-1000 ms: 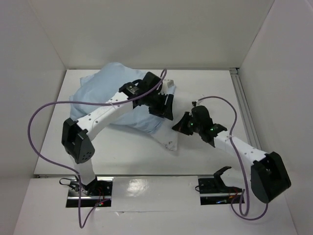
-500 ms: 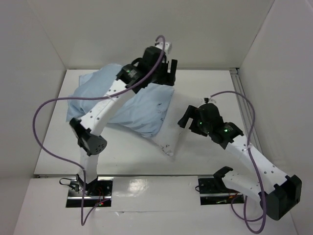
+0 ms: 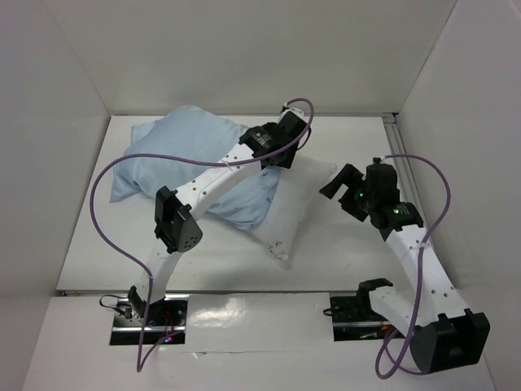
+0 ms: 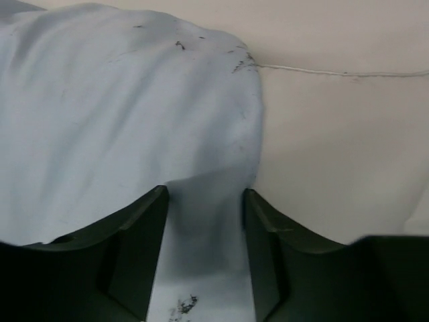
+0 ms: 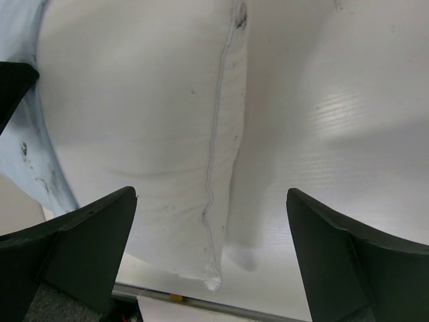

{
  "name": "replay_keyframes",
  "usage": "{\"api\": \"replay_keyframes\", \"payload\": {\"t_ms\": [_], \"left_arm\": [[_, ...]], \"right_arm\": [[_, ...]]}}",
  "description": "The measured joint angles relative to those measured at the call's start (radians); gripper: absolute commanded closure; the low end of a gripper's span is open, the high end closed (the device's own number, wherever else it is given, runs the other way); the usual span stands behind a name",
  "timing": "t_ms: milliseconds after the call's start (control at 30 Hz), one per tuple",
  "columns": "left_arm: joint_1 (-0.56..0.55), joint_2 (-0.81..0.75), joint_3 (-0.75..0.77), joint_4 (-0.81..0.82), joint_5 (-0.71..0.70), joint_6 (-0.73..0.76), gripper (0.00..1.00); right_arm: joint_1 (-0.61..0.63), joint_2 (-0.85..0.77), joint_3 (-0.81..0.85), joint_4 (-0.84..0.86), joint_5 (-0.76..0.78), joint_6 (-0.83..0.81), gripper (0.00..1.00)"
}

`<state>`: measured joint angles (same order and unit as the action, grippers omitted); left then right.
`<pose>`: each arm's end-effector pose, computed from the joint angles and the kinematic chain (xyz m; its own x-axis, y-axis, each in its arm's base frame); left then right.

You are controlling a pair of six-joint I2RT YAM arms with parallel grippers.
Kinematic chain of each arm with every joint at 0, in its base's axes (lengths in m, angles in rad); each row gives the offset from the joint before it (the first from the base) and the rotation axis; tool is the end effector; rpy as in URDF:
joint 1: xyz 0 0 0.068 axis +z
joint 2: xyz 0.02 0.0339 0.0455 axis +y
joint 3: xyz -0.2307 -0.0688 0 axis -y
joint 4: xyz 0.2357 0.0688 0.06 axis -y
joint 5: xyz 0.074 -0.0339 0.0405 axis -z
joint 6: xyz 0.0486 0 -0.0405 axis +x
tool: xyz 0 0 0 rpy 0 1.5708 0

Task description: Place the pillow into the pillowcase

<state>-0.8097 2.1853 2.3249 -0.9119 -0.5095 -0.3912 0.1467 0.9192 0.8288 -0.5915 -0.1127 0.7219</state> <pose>0.3354 -0.3178 0.3130 -0.5941 0.1410 -0.7920 0.1781 0.9831 0.0415 0.2121 0.0369 0.2583 -0.6210 0.5720 -0.5359 0.2382 0.7891 0.5662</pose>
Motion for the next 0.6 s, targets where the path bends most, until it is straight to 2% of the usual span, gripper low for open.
{"api": "replay_keyframes", "payload": {"t_ms": [200, 233, 333, 367, 400, 433, 467, 500, 600], "left_arm": [[0.0, 0.0, -0.018, 0.0, -0.051, 0.016, 0.73], [0.0, 0.0, -0.018, -0.001, -0.056, 0.022, 0.83], [0.0, 0.0, -0.018, -0.005, -0.063, 0.026, 0.99], [0.0, 0.0, -0.018, -0.005, -0.061, 0.024, 1.0], [0.0, -0.001, -0.017, -0.006, -0.053, 0.026, 1.0], [0.0, -0.003, -0.017, -0.008, -0.035, 0.026, 1.0], [0.002, -0.006, -0.017, -0.008, -0.006, 0.028, 1.0], [0.005, -0.014, -0.018, -0.007, 0.037, 0.036, 1.0], [0.014, -0.066, -0.025, 0.012, 0.271, 0.054, 1.0]], "right_arm": [[-0.003, 0.073, -0.035, 0.113, -0.085, -0.003, 0.0], [-0.003, 0.099, -0.042, 0.138, -0.101, 0.001, 0.0], [-0.002, 0.192, -0.062, 0.238, -0.151, 0.018, 0.0], [0.006, 0.226, -0.068, 0.28, -0.161, 0.027, 0.06], [0.015, 0.258, -0.07, 0.315, -0.169, 0.032, 0.18], [0.028, 0.292, -0.07, 0.349, -0.181, 0.039, 0.37], [0.046, 0.327, -0.069, 0.389, -0.196, 0.048, 0.63], [0.069, 0.354, -0.066, 0.423, -0.204, 0.056, 1.0], [0.162, 0.392, -0.016, 0.447, -0.184, 0.078, 1.0]]}}
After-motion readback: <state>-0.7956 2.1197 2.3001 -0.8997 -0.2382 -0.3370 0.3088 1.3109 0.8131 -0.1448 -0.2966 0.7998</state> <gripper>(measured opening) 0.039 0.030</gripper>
